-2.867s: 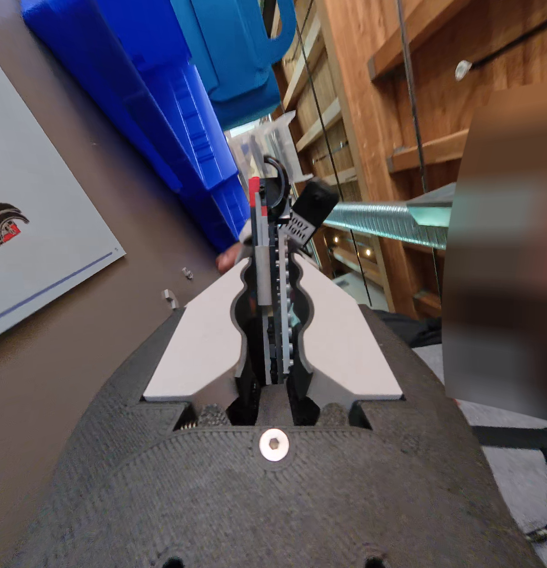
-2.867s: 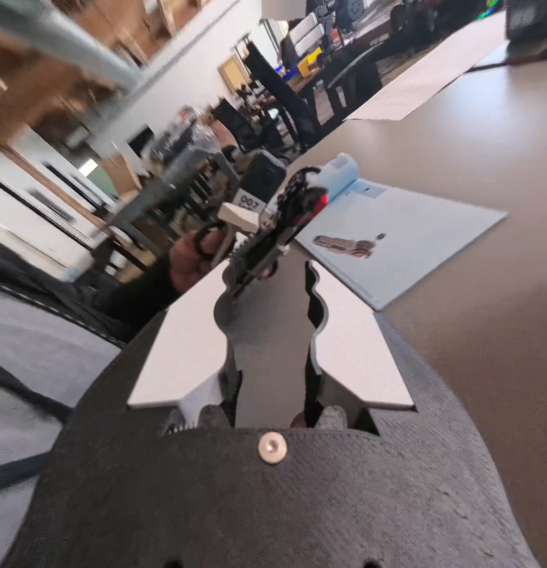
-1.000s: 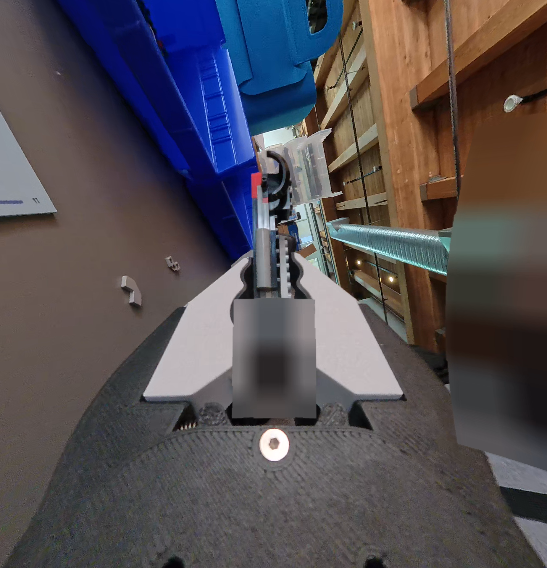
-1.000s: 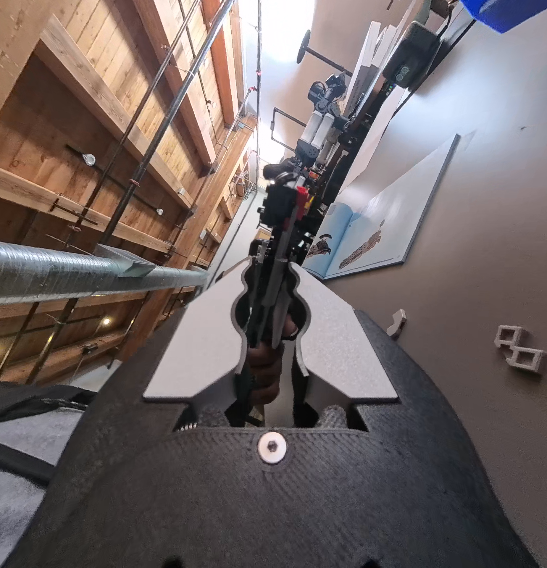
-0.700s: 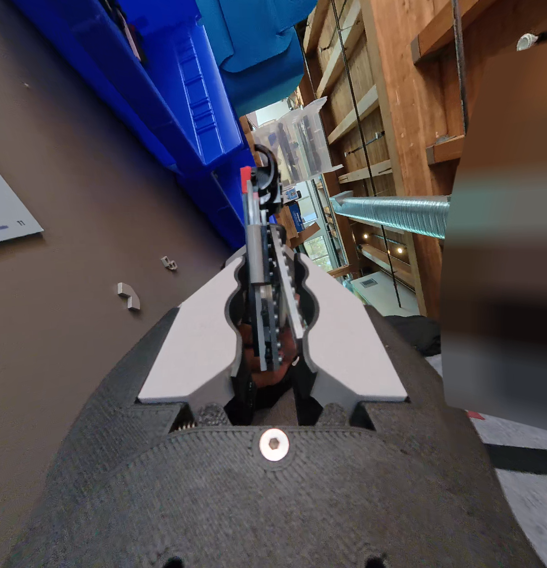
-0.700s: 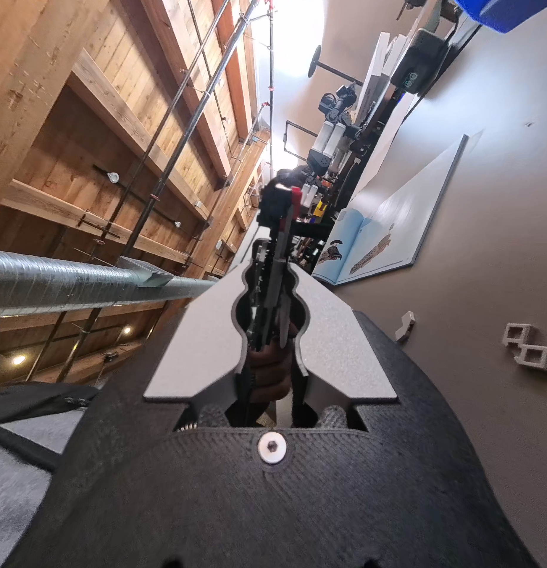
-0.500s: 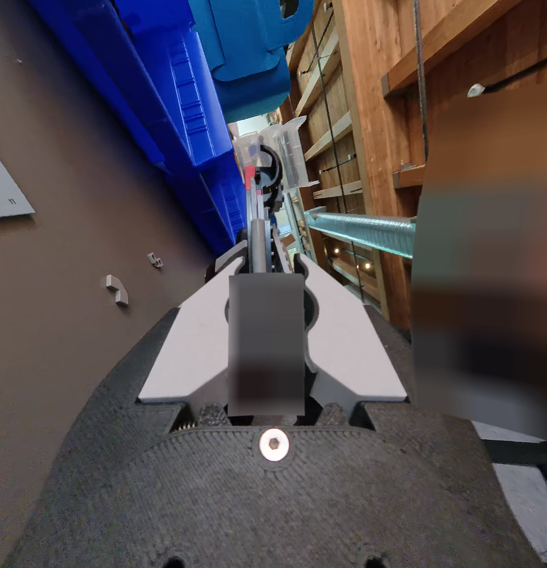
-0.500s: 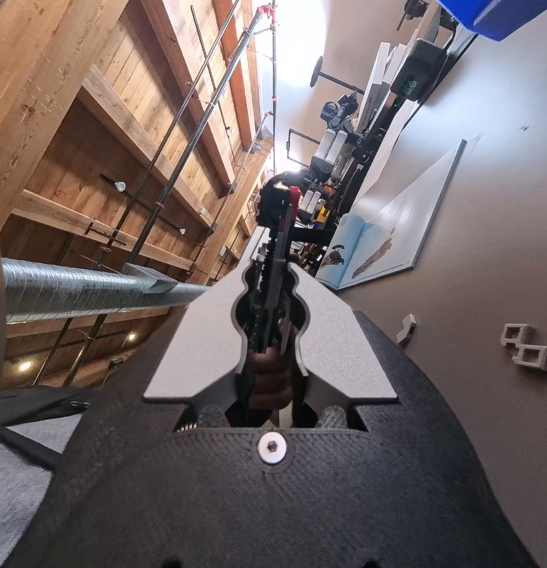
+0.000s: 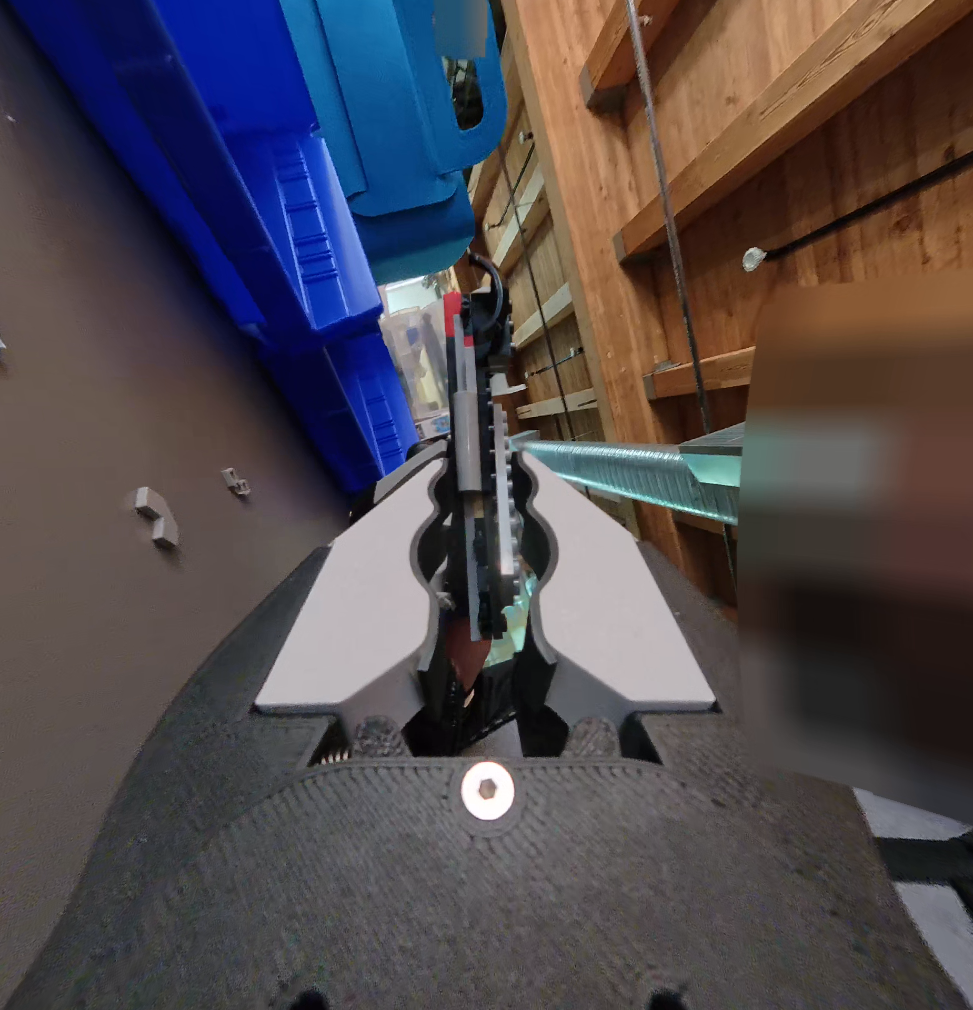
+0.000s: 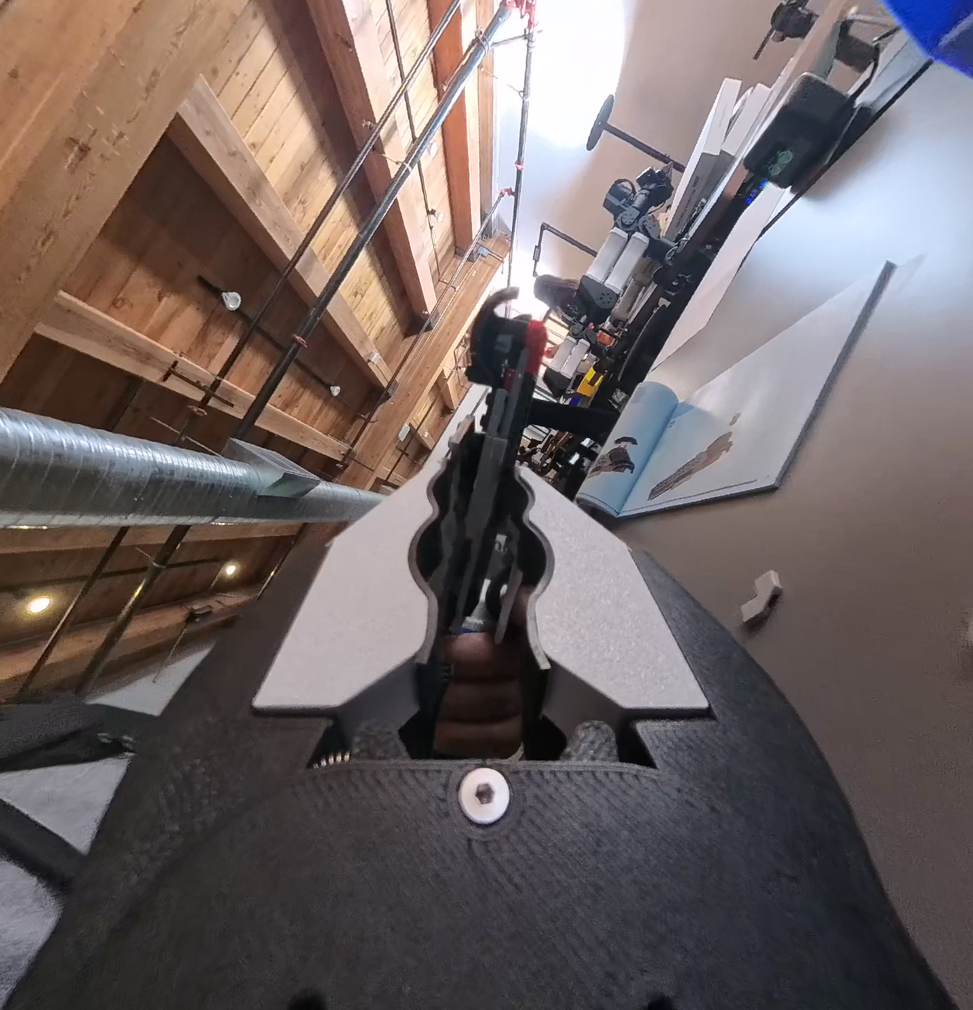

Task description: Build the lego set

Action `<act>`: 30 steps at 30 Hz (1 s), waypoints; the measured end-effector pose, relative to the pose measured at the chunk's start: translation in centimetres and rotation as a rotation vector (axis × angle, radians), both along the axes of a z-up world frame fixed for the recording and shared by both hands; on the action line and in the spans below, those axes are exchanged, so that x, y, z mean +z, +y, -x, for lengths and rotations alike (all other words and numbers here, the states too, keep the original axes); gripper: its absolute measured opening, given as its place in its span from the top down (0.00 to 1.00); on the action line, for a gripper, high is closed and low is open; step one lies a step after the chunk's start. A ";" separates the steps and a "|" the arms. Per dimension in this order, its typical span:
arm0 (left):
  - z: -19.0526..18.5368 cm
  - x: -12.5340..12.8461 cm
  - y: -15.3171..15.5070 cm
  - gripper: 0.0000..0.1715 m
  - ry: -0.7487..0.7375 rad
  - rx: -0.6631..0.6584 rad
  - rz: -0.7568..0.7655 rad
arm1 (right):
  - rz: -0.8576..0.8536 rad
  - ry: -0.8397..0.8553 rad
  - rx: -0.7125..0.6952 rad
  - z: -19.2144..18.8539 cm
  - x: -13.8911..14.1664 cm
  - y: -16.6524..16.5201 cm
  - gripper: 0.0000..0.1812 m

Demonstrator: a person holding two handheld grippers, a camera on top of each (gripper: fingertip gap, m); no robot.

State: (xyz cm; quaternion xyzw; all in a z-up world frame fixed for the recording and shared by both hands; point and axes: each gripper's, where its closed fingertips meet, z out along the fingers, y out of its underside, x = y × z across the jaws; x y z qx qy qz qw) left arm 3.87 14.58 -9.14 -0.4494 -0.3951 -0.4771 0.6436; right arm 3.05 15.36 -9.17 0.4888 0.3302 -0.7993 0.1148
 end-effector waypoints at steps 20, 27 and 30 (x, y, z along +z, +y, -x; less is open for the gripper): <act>3.6 0.0 0.4 0.88 0.101 0.033 0.017 | -0.155 0.010 -0.024 2.4 -0.5 -0.1 0.91; 4.4 0.3 2.2 0.88 0.076 0.034 -0.011 | -0.149 0.012 -0.100 3.1 -0.3 1.7 0.91; 2.7 0.8 2.3 0.88 0.061 0.060 -0.027 | -0.154 0.050 -0.154 1.5 0.3 2.0 0.91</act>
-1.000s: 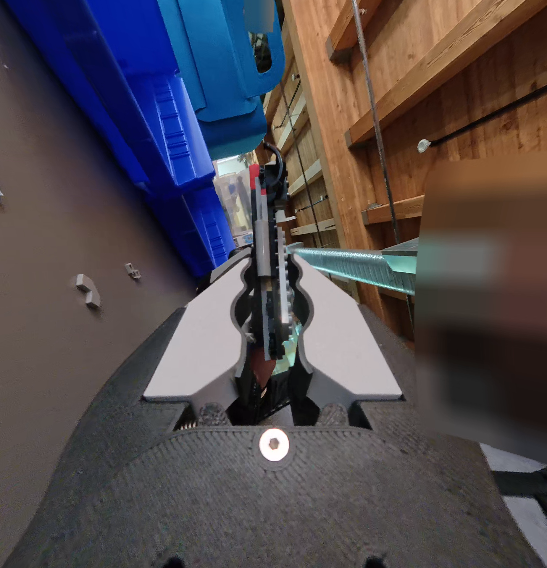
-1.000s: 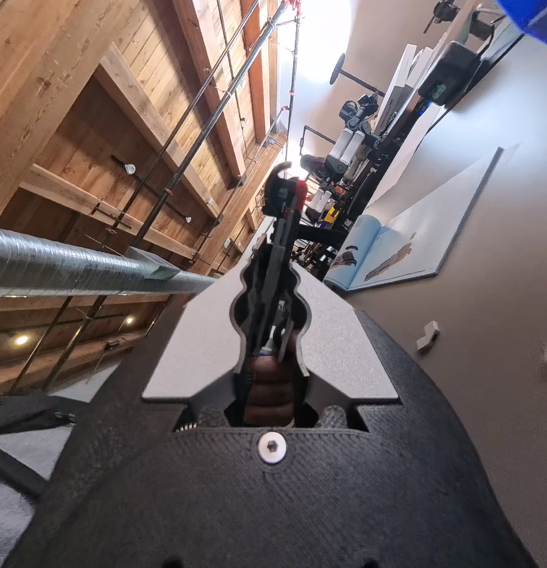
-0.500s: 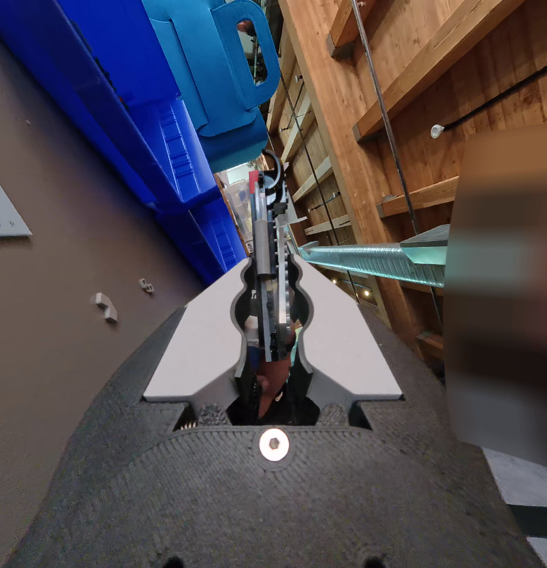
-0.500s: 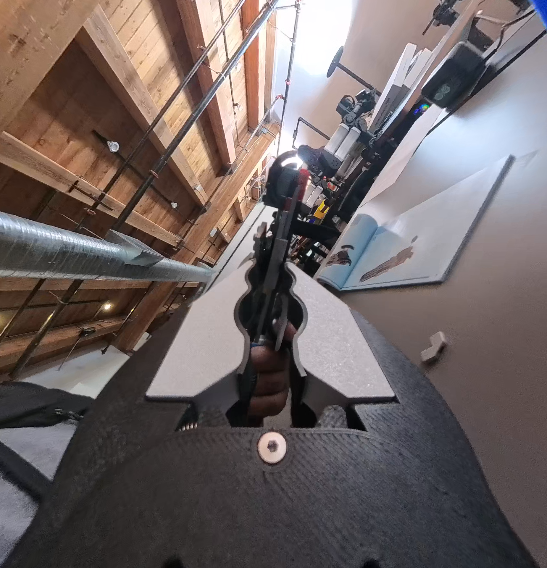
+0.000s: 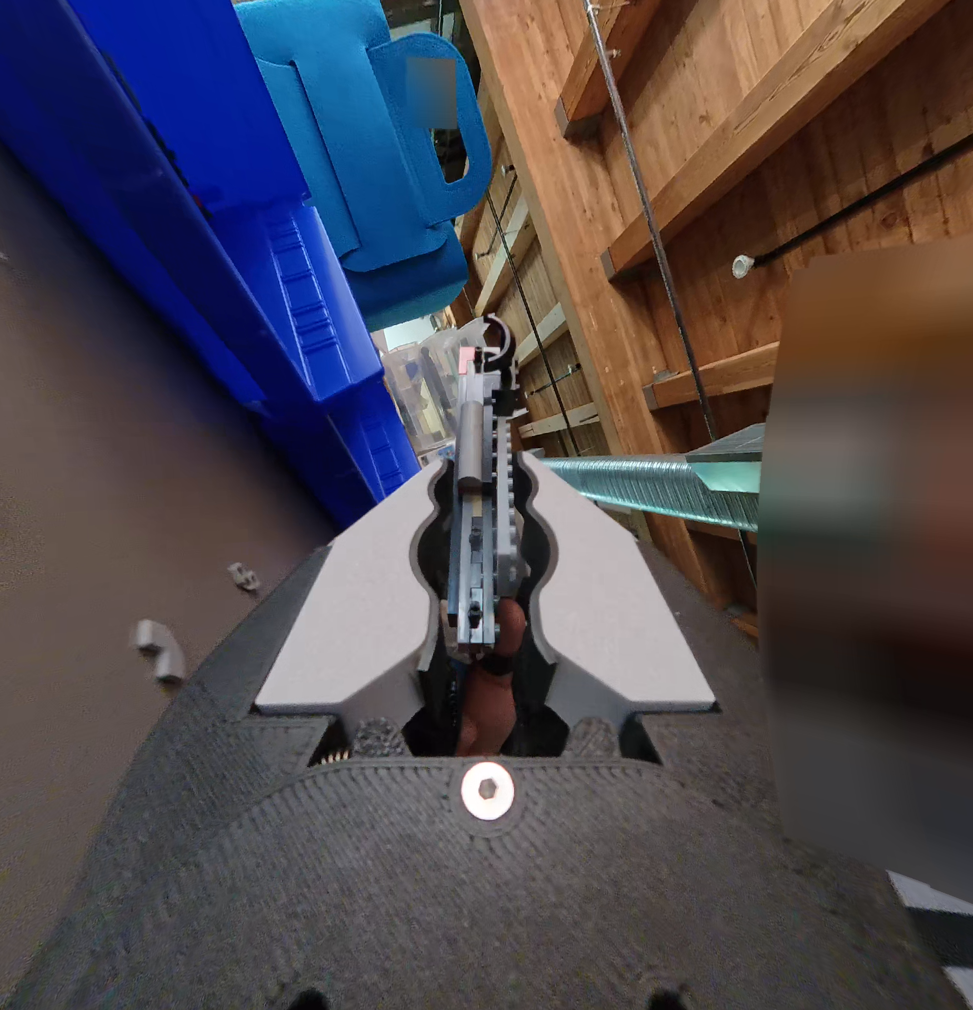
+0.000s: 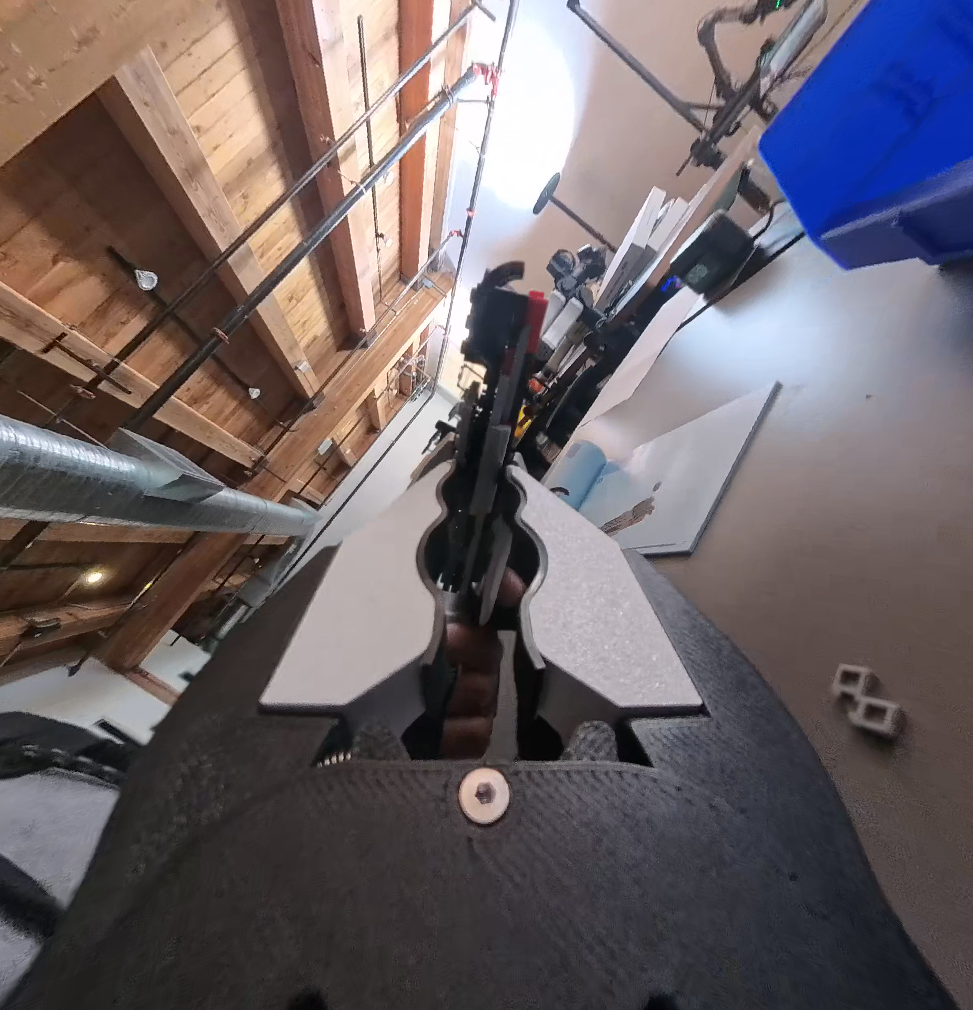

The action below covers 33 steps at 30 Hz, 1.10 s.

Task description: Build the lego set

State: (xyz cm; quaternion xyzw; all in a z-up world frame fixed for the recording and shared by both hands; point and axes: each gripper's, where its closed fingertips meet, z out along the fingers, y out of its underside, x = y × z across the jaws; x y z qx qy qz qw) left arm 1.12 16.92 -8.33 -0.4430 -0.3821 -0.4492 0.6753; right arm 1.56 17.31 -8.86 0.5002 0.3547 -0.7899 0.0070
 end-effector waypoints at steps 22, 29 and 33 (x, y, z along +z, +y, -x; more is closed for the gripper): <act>-4.4 1.3 2.0 0.88 0.026 -0.104 -0.066 | -0.020 0.083 -0.140 -4.1 0.9 2.7 0.81; -5.2 1.4 1.6 0.89 0.060 -0.126 -0.035 | -0.043 0.125 -0.055 -4.3 1.8 1.1 0.83; -5.1 1.2 1.1 0.88 0.059 -0.091 -0.022 | -0.042 0.129 -0.055 -4.2 1.5 0.6 0.88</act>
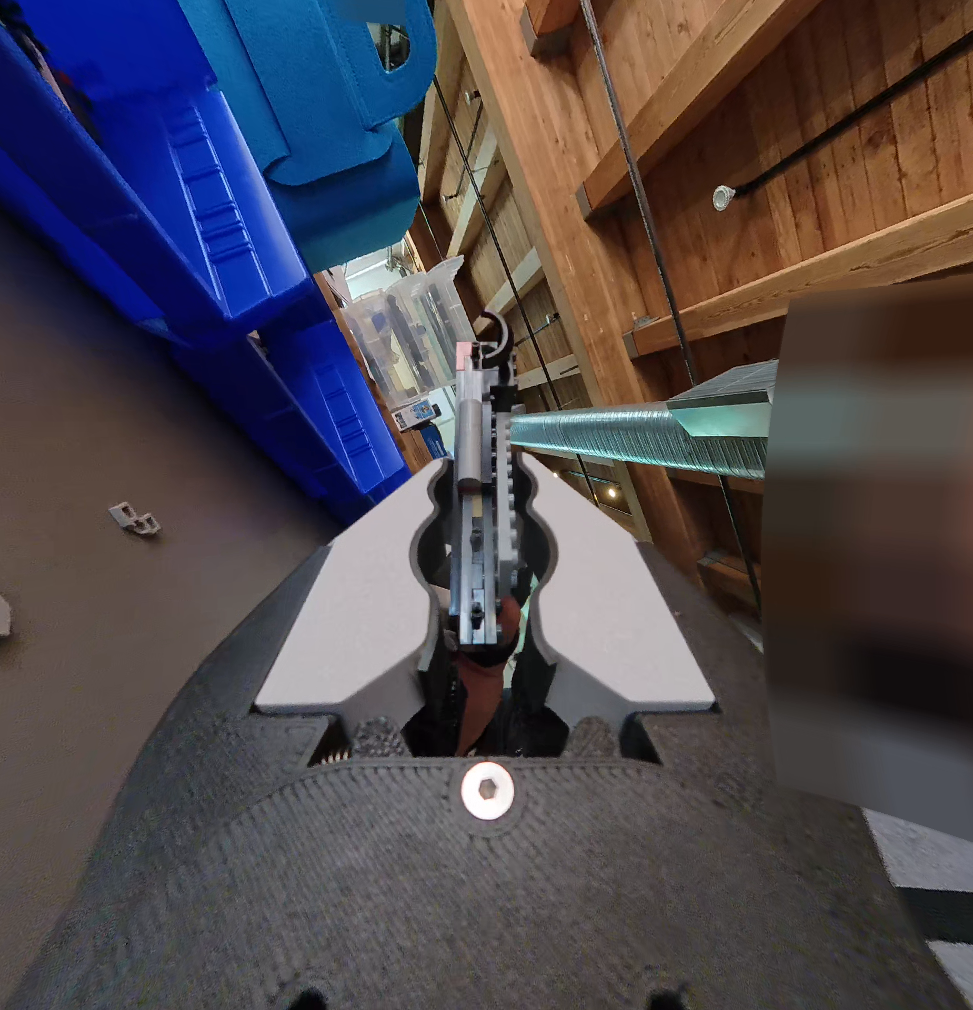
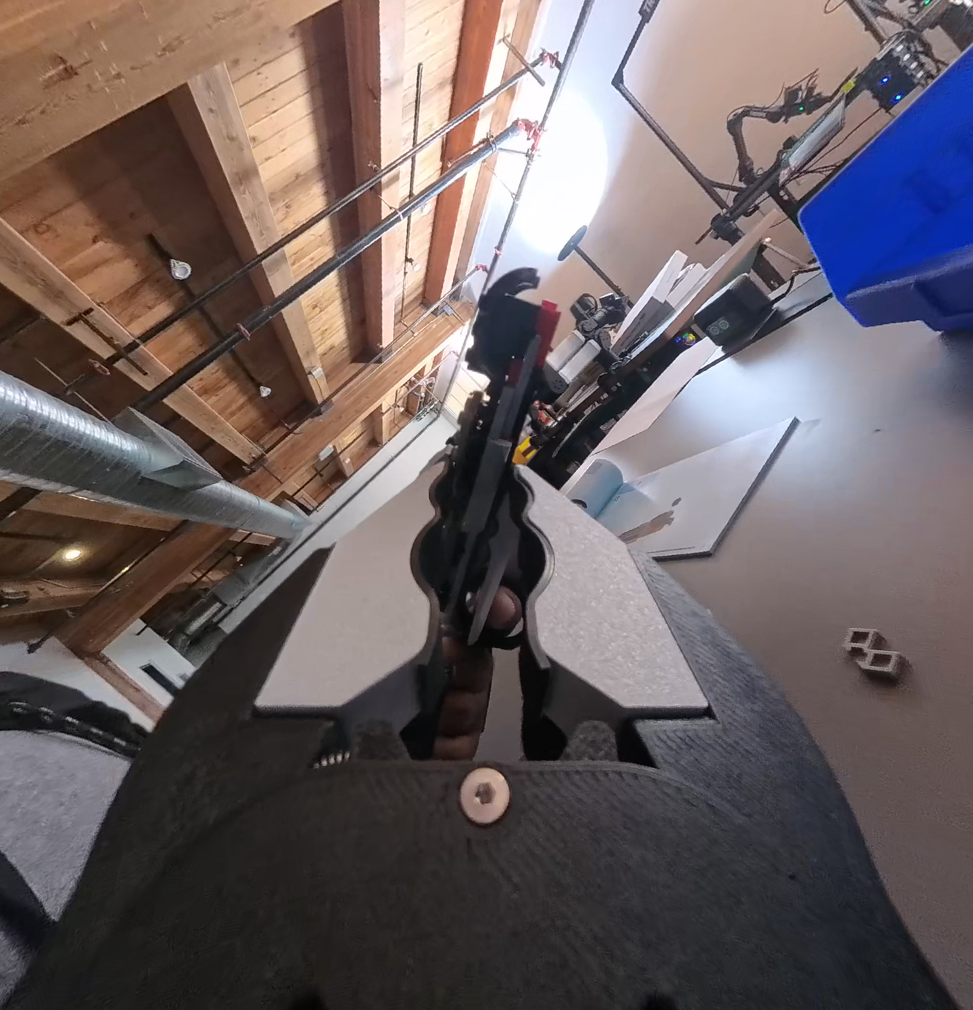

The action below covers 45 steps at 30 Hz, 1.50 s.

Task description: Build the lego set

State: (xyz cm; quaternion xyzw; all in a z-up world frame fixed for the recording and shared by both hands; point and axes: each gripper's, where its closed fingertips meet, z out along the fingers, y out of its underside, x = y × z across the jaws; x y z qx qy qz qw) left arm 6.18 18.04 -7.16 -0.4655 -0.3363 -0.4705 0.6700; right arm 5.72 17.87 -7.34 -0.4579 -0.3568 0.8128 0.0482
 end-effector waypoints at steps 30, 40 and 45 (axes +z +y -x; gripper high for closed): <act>-1.2 -2.4 -0.6 0.91 0.099 0.052 0.111 | 0.269 -0.041 0.002 2.0 -0.4 1.4 0.89; 0.4 -2.6 -2.1 0.91 0.108 0.081 0.131 | 0.302 -0.094 0.025 2.3 -1.2 1.0 0.89; 1.1 -2.0 -2.6 0.85 0.124 0.094 0.088 | 0.361 -0.121 0.032 2.6 -1.6 1.6 0.90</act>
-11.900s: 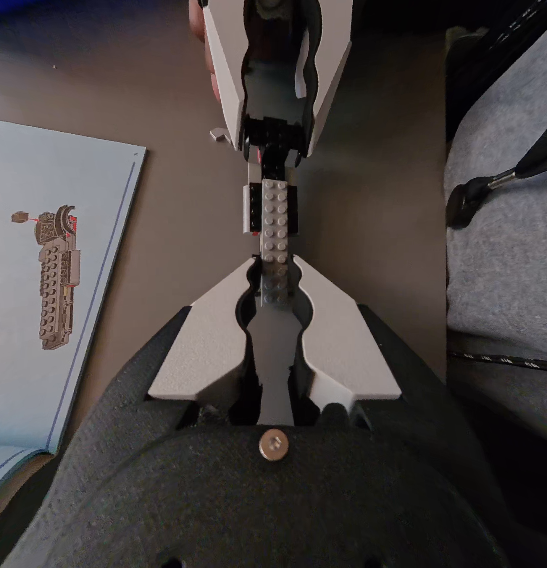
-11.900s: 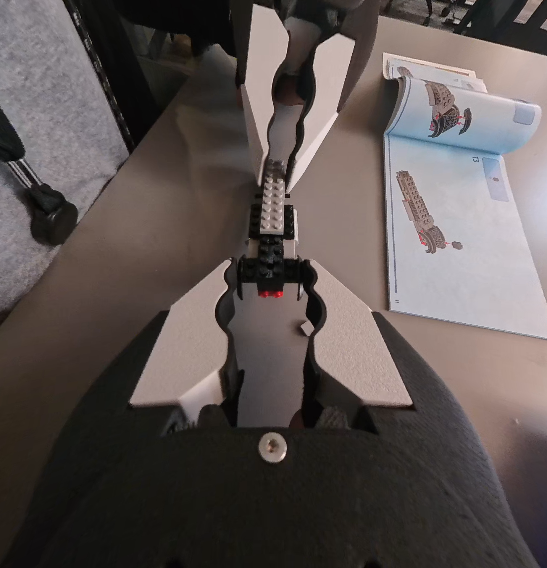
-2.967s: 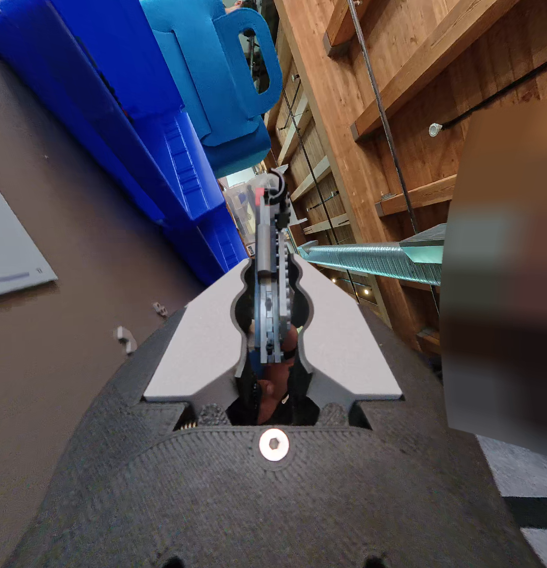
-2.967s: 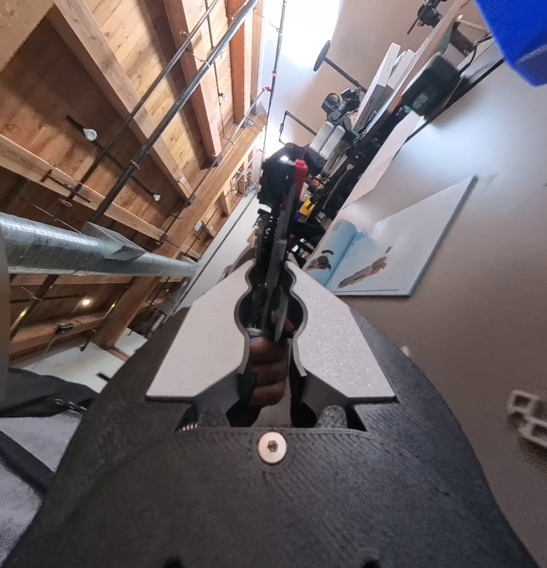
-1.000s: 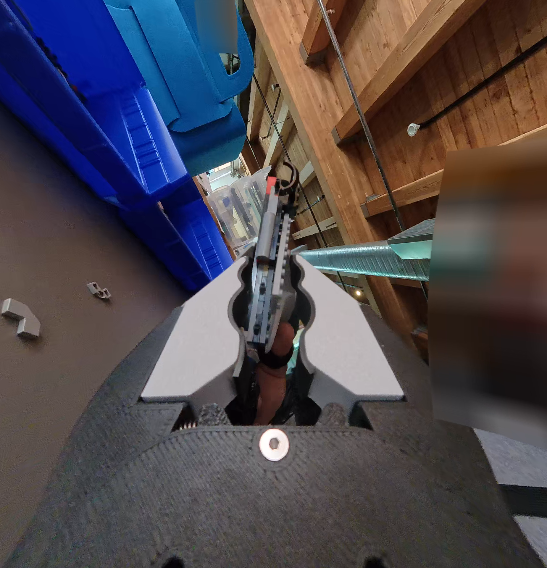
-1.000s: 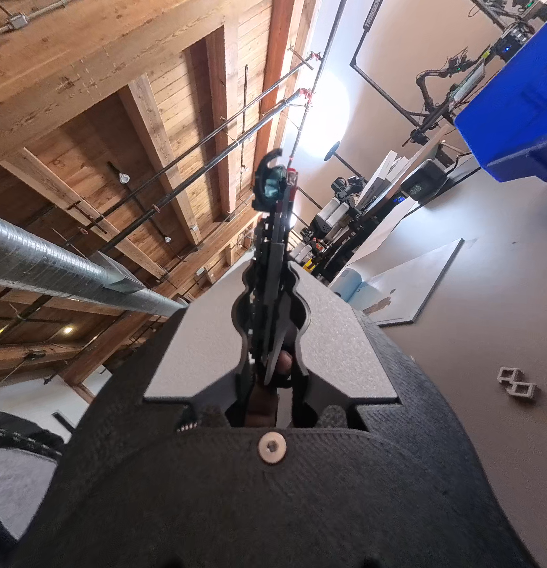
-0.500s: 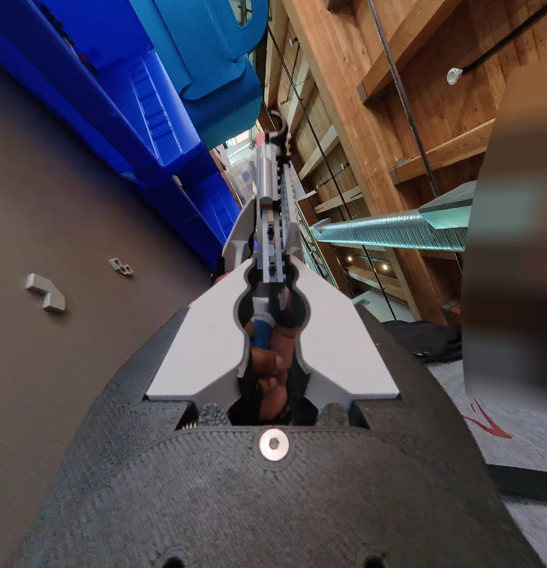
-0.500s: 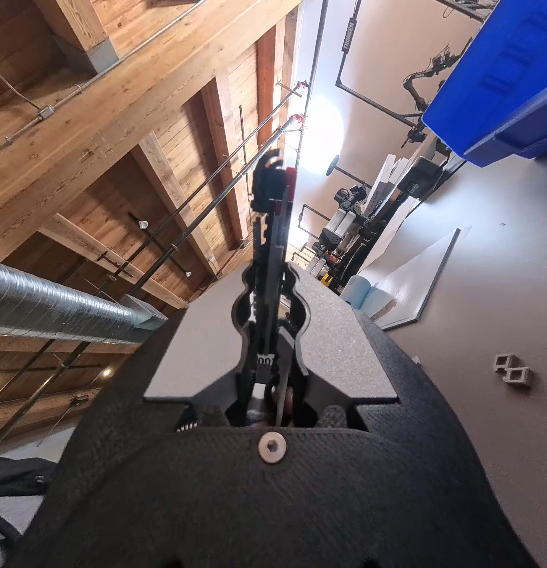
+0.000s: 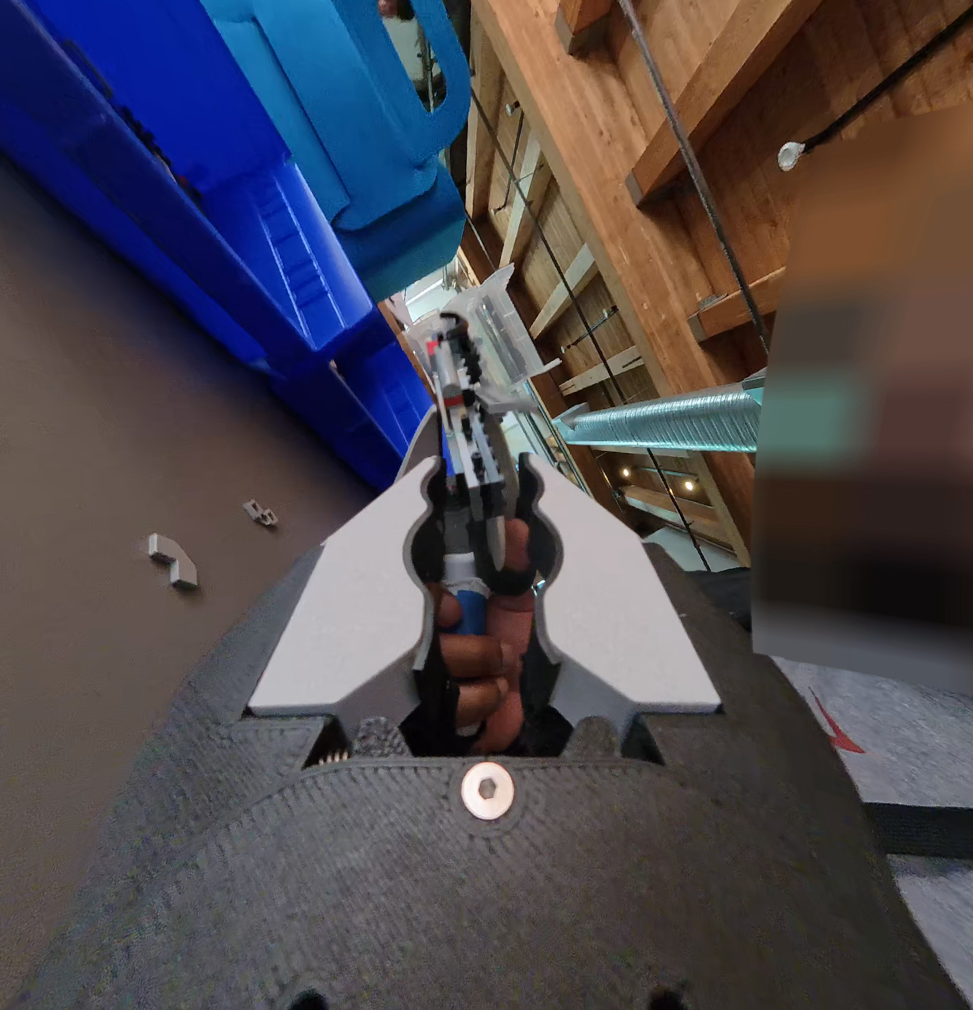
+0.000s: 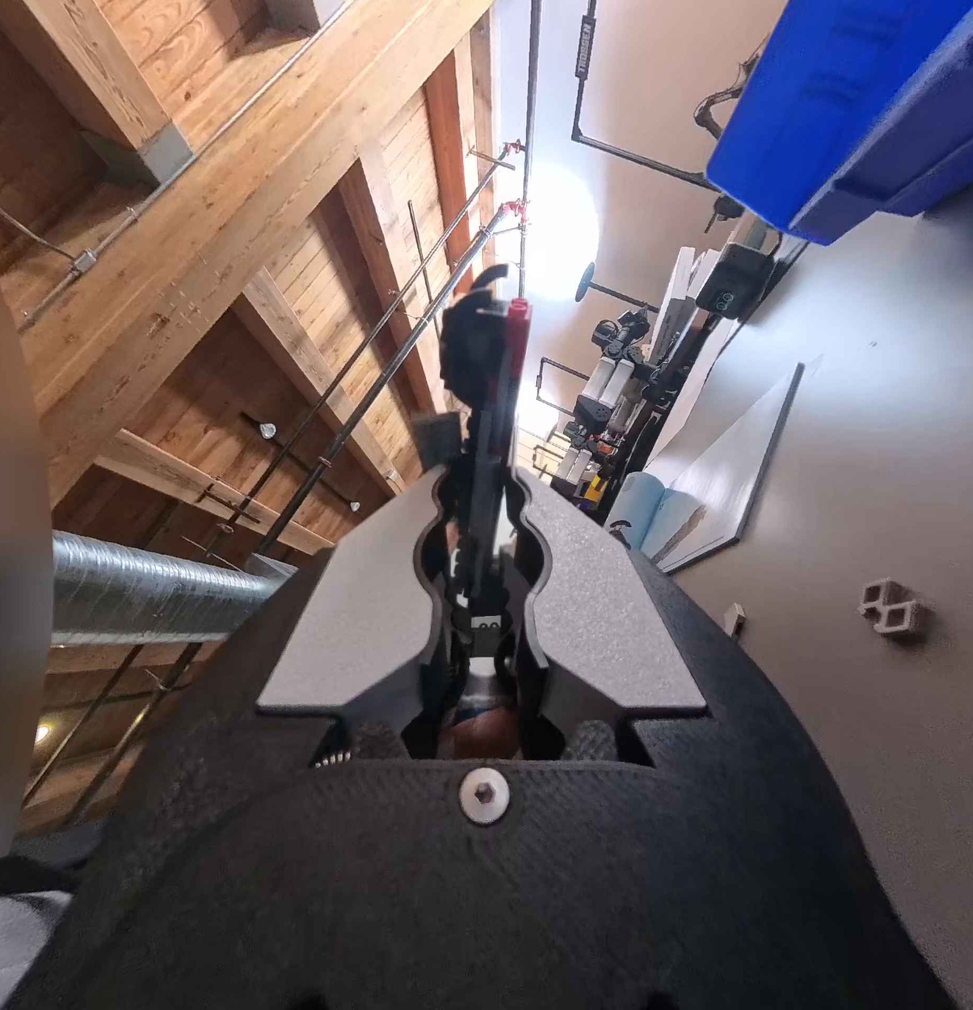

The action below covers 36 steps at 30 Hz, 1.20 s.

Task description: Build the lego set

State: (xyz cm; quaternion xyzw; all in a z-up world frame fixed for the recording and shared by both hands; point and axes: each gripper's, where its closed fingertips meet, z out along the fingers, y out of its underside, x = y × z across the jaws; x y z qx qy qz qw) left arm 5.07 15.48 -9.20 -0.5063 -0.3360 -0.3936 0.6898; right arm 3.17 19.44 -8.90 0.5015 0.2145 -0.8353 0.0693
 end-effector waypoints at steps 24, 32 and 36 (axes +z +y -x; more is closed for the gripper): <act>2.3 -0.1 1.1 0.95 0.064 0.072 0.109 | 0.029 -0.087 0.032 0.6 -1.2 0.3 0.90; 3.4 0.3 0.1 0.98 0.272 0.182 0.194 | 0.025 -0.141 0.035 0.8 -2.0 0.4 0.90; 3.4 0.6 -0.1 0.98 0.570 0.256 0.341 | 0.028 -0.168 0.037 1.0 -2.3 0.4 0.90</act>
